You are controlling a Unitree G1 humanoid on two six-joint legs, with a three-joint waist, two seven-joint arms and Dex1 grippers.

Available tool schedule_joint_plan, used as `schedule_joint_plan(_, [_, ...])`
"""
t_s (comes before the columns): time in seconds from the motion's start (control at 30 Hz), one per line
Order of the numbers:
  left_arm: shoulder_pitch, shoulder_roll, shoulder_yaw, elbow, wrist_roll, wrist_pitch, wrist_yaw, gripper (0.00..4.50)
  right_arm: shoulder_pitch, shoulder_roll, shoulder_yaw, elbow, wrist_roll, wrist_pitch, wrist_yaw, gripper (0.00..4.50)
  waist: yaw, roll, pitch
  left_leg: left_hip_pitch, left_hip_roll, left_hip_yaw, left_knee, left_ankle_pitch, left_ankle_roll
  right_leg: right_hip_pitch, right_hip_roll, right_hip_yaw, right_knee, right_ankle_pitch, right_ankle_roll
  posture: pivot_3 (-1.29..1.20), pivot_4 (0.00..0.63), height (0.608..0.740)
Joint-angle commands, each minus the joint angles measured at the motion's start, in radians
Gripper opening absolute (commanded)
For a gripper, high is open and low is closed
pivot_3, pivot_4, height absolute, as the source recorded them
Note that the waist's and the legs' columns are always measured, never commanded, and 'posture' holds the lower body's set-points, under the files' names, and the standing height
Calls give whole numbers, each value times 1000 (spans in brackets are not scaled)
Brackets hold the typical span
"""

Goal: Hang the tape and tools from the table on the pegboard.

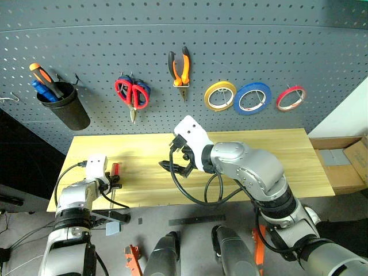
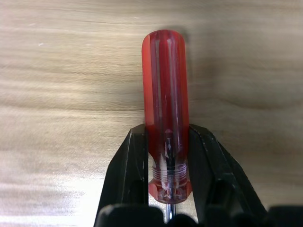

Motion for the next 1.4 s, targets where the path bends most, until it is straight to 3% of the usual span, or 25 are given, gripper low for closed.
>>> schedule_joint_plan(0.03, [73,-27,69,-291,-40,-7,65,806,-35,-22,-7,-52,6,-98,44,4500,0,-2,-1,-3,0,0,0,0,0,-3,0,0,1,0,0,-130,241,740])
schedule_joint_plan(0.1, [134,-43,78,-450,-36,-13,97,805,-31,-43,-6,-75,3,-180,78,4500,2,-3,-2,-11,0,-1,2,0,-1,-11,0,0,2,4,-5,-122,233,740])
schedule_joint_plan(0.33, [267,-118,92,-860,23,-192,221,805,-35,-121,-33,-127,30,-332,202,4500,8,-5,-3,-11,0,0,2,0,-2,-10,0,0,0,4,-5,-74,196,740])
schedule_joint_plan(0.43, [234,-112,90,-956,71,-289,261,805,-57,-112,-72,-99,51,-362,218,4500,13,-6,-4,-11,0,0,2,0,-2,-10,0,-1,1,4,-5,-55,187,740])
schedule_joint_plan(0.57, [116,-55,94,-949,101,-343,266,805,-93,-83,-111,-40,66,-388,223,4500,23,-7,-6,-11,1,2,6,0,-2,-9,2,-2,2,4,-6,-37,180,740])
schedule_joint_plan(0.73, [-61,10,114,-859,79,-365,253,805,-132,-72,-112,21,53,-437,234,4500,33,-9,-7,-11,0,4,8,0,-2,-8,3,-2,2,4,-6,-36,173,740])
schedule_joint_plan(0.87, [-288,79,156,-609,26,-401,235,805,-173,-54,-113,72,40,-474,225,4500,38,-10,-8,-12,0,4,9,0,-2,-9,3,-3,3,5,-6,-41,165,740])
schedule_joint_plan(1.1, [-530,148,143,-241,13,-543,189,805,-205,-34,-123,113,34,-490,210,4500,34,-12,-9,-12,-1,5,9,2,-5,-9,3,-2,3,5,-6,-61,158,740])
schedule_joint_plan(1.23, [-584,165,122,-105,34,-622,170,805,-211,-29,-130,119,27,-488,201,4500,32,-13,-10,-14,-1,5,9,2,-6,-10,2,-2,3,6,-6,-77,164,740])
schedule_joint_plan(1.4, [-539,160,105,-28,52,-699,168,805,-201,-30,-124,102,27,-480,196,4500,30,-13,-10,-14,-1,5,9,2,-6,-11,2,-2,4,6,-6,-90,172,740])
